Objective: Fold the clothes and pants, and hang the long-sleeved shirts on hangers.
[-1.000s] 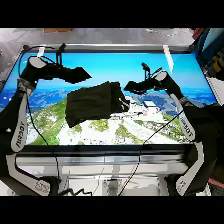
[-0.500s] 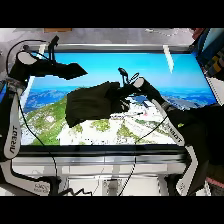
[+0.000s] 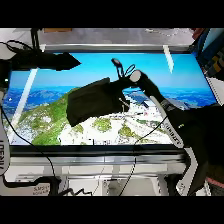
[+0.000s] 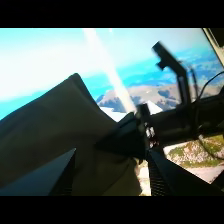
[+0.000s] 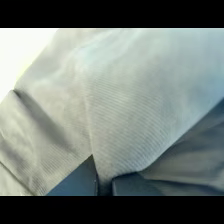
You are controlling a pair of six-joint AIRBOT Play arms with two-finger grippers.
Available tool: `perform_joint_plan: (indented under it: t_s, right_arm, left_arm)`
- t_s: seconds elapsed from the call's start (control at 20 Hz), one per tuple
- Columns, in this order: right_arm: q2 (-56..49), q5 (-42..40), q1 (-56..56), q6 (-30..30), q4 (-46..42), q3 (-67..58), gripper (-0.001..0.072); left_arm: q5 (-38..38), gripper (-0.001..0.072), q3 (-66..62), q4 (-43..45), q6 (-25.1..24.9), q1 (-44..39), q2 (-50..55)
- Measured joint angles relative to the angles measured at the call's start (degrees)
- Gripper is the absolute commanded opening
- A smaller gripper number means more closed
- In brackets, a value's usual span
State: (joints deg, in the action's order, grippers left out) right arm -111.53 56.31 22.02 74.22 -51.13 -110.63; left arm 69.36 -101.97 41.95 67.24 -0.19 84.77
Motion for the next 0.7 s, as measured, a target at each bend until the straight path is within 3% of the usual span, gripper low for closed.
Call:
perform_joint_plan:
  t_s: [0.2, 0.45, 0.5, 0.55, 0.6, 0.7]
  right_arm:
    - [1.05, 6.78, -3.04, 3.17, -9.25, -3.28, 0.0026]
    - [1.36, 12.04, -7.26, 6.29, -17.29, 1.64, 0.0030]
    - [1.36, 12.26, -8.24, 7.72, -18.78, 2.93, 0.0123]
    - [1.36, 12.24, -9.20, 8.90, -20.13, 4.02, 0.0378]
    - [1.36, 12.15, -10.29, 9.88, -21.33, 5.07, 0.0487]
    - [1.36, 11.67, -12.37, 11.56, -22.18, 6.38, 0.0492]
  left_arm:
    - [-0.02, 0.0471, 0.00, 0.00, -0.17, 0.24, -1.01]
    - [-0.04, 0.0471, 0.00, 0.02, -0.20, 0.28, -1.27]
    - [-0.07, 0.0471, 0.00, 0.00, -0.20, 0.28, -1.33]
    - [-0.07, 0.0471, 0.00, 0.00, -0.20, 0.28, -1.33]
    - [-0.07, 0.0471, 0.00, 0.02, -0.20, 0.28, -1.33]
    - [-0.07, 0.0471, 0.00, 0.02, -0.20, 0.28, -1.33]
